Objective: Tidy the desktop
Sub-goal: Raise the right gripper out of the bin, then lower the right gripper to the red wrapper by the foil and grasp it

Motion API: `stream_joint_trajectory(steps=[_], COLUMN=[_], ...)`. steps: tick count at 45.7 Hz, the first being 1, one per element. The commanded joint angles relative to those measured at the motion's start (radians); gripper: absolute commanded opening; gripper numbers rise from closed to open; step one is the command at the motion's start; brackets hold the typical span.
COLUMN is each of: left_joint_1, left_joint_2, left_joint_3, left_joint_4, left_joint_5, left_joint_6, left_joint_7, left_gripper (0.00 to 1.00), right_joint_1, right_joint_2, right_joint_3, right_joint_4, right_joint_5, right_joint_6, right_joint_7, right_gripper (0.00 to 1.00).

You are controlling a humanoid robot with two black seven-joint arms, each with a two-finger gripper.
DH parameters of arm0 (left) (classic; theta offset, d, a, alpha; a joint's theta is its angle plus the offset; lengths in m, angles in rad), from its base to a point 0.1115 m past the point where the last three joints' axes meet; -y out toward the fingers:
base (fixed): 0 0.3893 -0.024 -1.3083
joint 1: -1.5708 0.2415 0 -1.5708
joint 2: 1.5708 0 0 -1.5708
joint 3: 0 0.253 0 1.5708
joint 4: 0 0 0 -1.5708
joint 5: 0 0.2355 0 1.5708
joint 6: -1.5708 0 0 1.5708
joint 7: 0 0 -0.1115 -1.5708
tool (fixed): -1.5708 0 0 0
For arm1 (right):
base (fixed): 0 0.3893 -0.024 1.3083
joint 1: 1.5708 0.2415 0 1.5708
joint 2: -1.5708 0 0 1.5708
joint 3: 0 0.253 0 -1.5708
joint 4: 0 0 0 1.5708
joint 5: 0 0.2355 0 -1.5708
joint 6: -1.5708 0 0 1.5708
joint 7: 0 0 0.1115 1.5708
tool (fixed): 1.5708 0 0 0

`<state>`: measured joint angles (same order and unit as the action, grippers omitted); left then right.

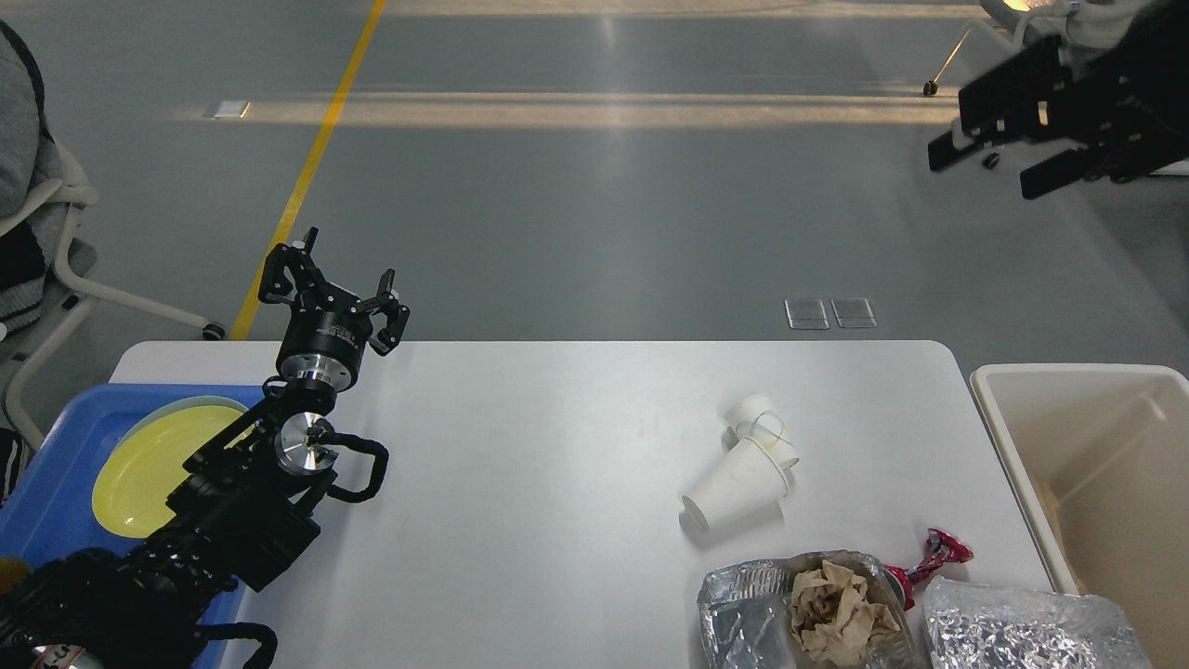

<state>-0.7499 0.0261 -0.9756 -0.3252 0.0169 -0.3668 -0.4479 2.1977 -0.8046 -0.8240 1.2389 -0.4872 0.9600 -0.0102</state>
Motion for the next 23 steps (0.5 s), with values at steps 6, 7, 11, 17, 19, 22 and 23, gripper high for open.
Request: stream_joint_trajectory(steps=[6,7,11,17,19,22,23], left_joint_1=[0.001,0.0,0.001,0.0,0.0,0.001,0.001], left_joint_2=[0.0,0.0,0.0,0.0,0.0,0.0,0.0], left_joint_3=[0.0,0.0,0.0,0.0,0.0,0.0,0.0], left_joint_4=[0.0,0.0,0.0,0.0,0.0,0.0,0.0], left_joint_5=[0.0,0.0,0.0,0.0,0.0,0.0,0.0], left_joint_6=[0.0,0.0,0.0,-0.001,0.0,0.0,0.0], left_joint_7=[0.0,0.0,0.0,0.0,0.0,0.0,0.0], left_gripper=[1.0,1.0,1.0,1.0,1.0,1.0,1.0], right_joint_1=[-0.288,-0.309,-0.394,-0.501,-0.544,-0.601,-0.619], right_joint_2=[0.007,0.008,0.015,0.041,0.051,0.065,0.068], right_joint_3=[-0.001,-0.001,0.0,0.003,0.008,0.009,0.011], right_joint_4=[0.001,-0.001,0.001,-0.01,-0.032,-0.067,-0.079], right_joint_5=[-0.021,-0.021,-0.021,-0.019,-0.018,-0.007,-0.005], right_joint_6=[-0.016,-0.029,-0.084,-0.165,-0.208,-0.265,-0.283], right_joint_7=[-0.005,-0.005,-0.005,-0.005,-0.005,-0.005,-0.005], right_gripper=[0.94,0.94,0.94,0.94,0.94,0.94,0.94])
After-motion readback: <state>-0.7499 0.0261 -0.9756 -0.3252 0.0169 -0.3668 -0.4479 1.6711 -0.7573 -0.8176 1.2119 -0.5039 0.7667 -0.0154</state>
